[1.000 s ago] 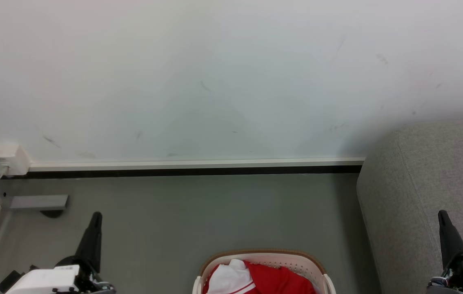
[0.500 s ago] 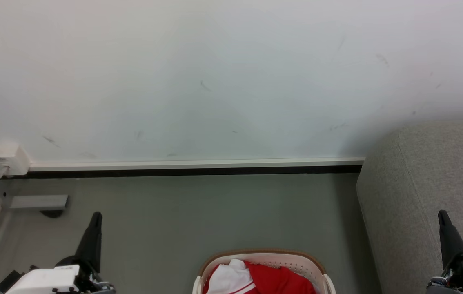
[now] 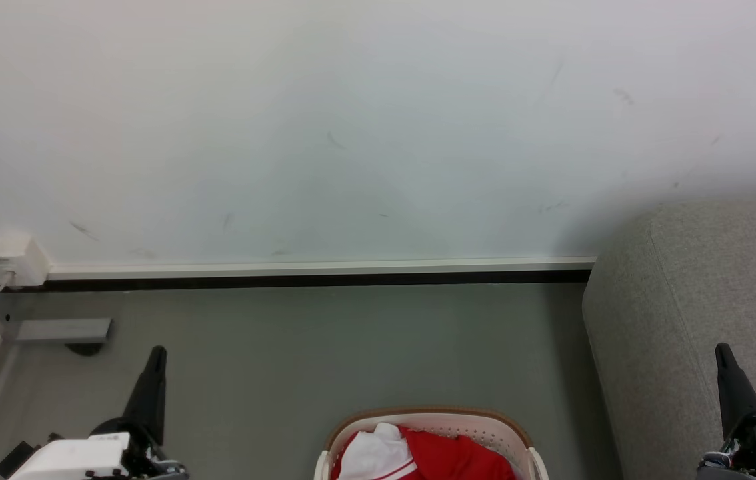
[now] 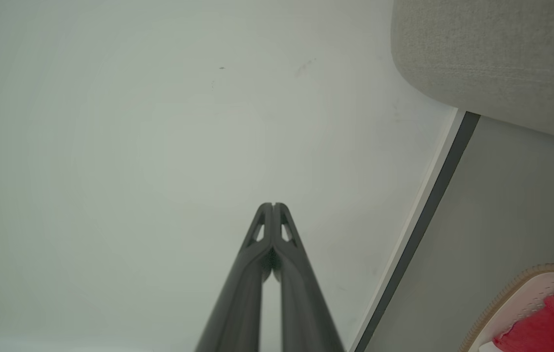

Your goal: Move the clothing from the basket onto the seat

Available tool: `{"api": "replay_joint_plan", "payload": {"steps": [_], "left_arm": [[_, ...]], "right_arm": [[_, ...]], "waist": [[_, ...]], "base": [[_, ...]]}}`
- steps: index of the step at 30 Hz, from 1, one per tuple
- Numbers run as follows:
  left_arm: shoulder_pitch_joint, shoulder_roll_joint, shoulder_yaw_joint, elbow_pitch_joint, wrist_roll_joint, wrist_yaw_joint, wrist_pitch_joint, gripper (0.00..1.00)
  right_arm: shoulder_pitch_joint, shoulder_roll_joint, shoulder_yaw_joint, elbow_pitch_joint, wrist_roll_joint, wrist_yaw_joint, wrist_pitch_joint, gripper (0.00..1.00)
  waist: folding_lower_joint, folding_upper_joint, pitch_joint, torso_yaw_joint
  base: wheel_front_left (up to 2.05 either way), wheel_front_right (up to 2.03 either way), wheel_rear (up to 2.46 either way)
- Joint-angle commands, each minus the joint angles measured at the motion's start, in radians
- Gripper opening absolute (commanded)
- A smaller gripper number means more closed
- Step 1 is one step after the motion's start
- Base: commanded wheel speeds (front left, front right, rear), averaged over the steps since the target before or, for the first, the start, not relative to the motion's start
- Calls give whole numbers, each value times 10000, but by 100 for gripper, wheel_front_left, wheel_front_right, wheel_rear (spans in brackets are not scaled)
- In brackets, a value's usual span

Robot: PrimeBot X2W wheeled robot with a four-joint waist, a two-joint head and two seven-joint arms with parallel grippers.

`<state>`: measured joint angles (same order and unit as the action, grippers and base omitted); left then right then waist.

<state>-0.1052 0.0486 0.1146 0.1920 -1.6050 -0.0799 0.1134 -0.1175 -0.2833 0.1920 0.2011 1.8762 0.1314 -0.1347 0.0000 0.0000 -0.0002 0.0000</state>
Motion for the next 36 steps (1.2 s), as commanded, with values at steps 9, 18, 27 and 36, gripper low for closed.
{"api": "replay_joint_plan", "payload": {"steps": [9,18,27,36], "left_arm": [[30,-21,-4,62,2,1,-7,100],[-40,-28,-108,-66,586,-84,-624,100],[-37,-20,-177,-418,2368,-140,-1032,100],[23,-10,-429,-561,5233,-141,-1387,100]], "right_arm": [[25,36,7,55,-5,2,12,100],[122,409,-344,-328,-544,0,-122,100],[201,319,-262,-787,-2177,-1,-336,100],[312,361,-331,-812,-4980,-2,-461,100]], "waist": [[0,0,1,0],[0,0,10,10],[0,0,-41,-1],[0,0,-97,-30]], "base": [[0,0,0],[0,0,0],[0,0,0],[0,0,0]]}}
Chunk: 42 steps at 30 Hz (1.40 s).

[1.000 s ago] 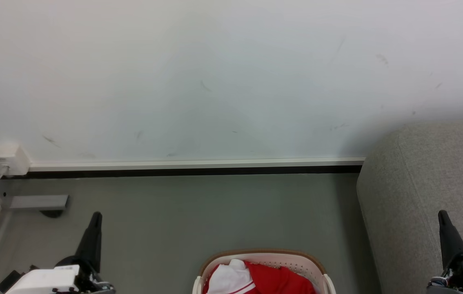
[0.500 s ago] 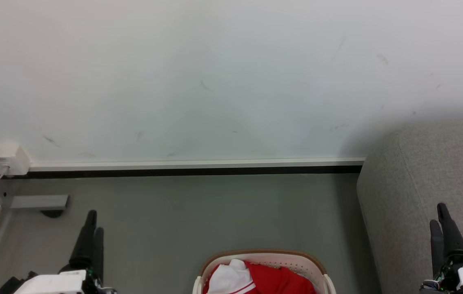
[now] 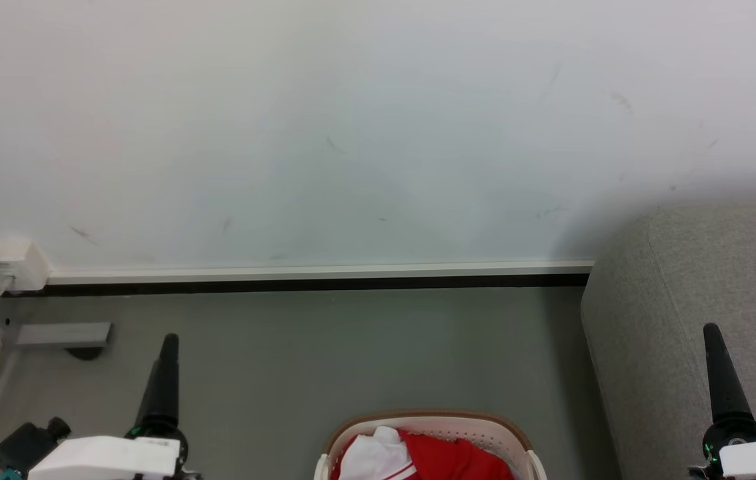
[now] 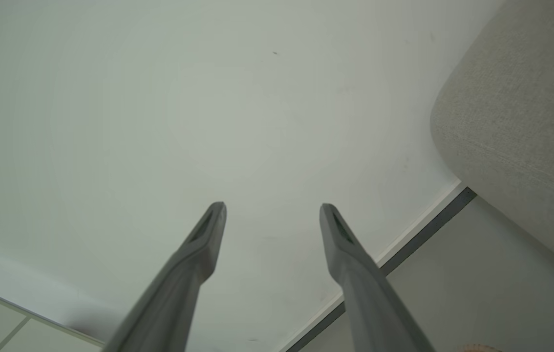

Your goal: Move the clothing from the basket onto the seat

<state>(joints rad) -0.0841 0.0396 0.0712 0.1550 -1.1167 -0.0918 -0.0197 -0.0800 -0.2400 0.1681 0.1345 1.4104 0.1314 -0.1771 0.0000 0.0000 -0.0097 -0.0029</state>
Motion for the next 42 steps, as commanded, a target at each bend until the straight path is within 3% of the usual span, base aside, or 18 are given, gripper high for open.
{"api": "replay_joint_plan", "payload": {"steps": [1,10,27,36,42], "left_arm": [[-183,81,-10,-202,637,30,-99,100],[12,118,-239,-100,2666,461,-426,100],[75,153,-346,-174,4713,479,-973,100],[56,140,-515,211,5753,357,-1219,100],[8,191,-703,209,6669,507,-1377,100]], "right_arm": [[-37,-73,-156,-100,-676,-2,-53,100],[113,230,-573,317,-3439,-3,-172,100],[280,283,-556,105,-5712,-6,-357,100],[335,362,-572,578,-6629,-7,-444,100],[279,402,-581,631,-7298,-8,-500,100]], "waist": [[0,0,-12,-4],[0,0,-147,4],[0,0,-206,86],[0,0,-223,75],[0,0,-257,51]], "base": [[0,0,0],[0,0,0],[0,0,0],[0,0,0],[0,0,0]]}}
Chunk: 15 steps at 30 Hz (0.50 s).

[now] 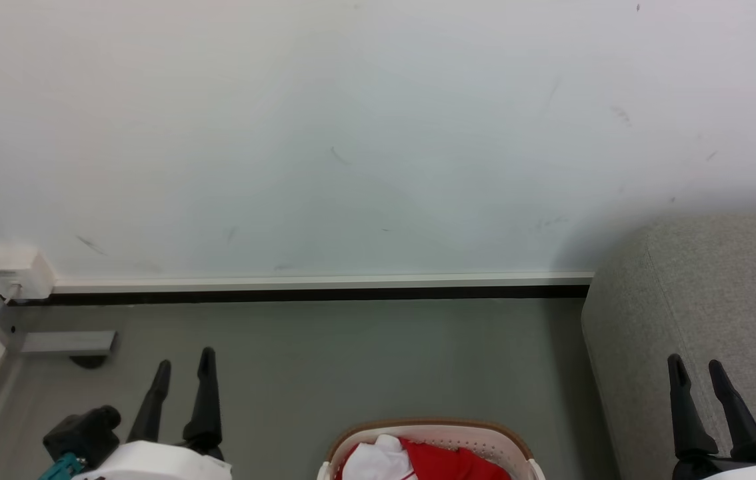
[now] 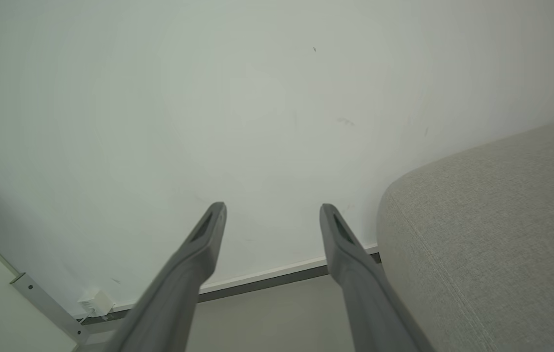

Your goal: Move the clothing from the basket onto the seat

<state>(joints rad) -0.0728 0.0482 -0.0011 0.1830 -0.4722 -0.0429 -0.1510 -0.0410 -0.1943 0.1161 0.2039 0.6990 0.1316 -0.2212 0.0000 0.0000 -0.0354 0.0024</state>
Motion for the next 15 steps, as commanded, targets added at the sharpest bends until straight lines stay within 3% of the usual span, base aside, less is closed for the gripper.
{"api": "replay_joint_plan", "payload": {"steps": [1,15], "left_arm": [[-113,114,-10,-87,319,24,-96,100],[-130,160,-172,-273,1608,73,-424,100]], "right_arm": [[-117,-50,-53,-71,-285,-10,-70,100],[-117,-40,-8,-269,-1630,-12,-194,100]], "waist": [[0,0,-9,-5],[0,0,-118,5]], "base": [[0,0,0],[0,0,0]]}}
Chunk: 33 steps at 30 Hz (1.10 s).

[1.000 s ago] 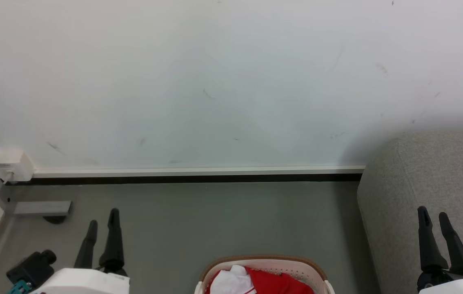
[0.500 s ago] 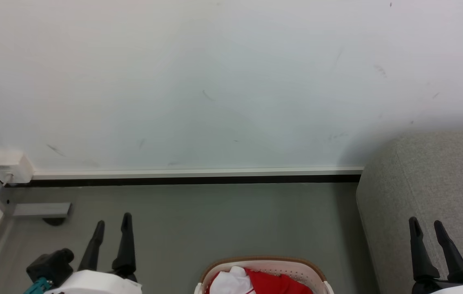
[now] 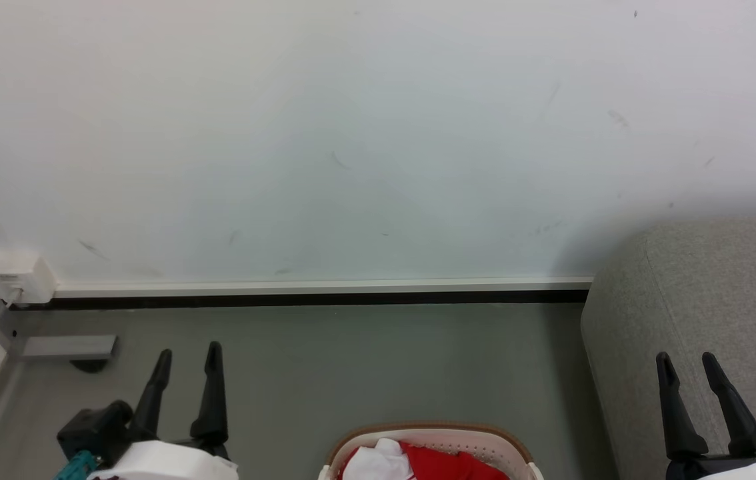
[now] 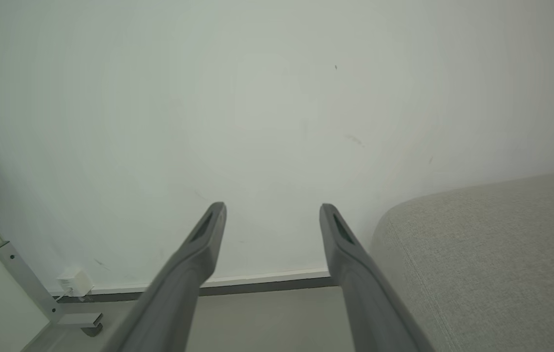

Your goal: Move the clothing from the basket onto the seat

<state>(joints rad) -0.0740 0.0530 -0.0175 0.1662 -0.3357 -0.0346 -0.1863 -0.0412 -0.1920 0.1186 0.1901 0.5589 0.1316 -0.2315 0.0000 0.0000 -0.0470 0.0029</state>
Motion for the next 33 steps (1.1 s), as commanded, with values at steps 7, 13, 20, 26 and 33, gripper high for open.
{"api": "replay_joint_plan", "payload": {"steps": [7,13,20,26,33], "left_arm": [[-90,112,-23,-164,821,-21,-220,100],[-50,93,-6,-73,1312,-54,-359,100],[-64,64,17,-5,1816,-92,-504,100],[-20,35,17,49,2195,-119,-604,100],[-22,17,65,87,2594,-135,-716,100]], "right_arm": [[-13,91,-218,-228,-496,-13,-135,100],[61,125,-303,-73,-1104,-14,-168,100],[115,191,-423,-36,-1784,-15,-229,100],[160,250,-499,-81,-2187,-15,-257,100],[185,293,-621,-108,-2517,-16,-298,100]], "waist": [[0,0,-16,-3],[0,0,-8,-11],[0,0,-18,-14],[0,0,-46,-13],[0,0,-73,12]], "base": [[0,0,0],[0,0,0],[0,0,0],[0,0,0],[0,0,0]]}}
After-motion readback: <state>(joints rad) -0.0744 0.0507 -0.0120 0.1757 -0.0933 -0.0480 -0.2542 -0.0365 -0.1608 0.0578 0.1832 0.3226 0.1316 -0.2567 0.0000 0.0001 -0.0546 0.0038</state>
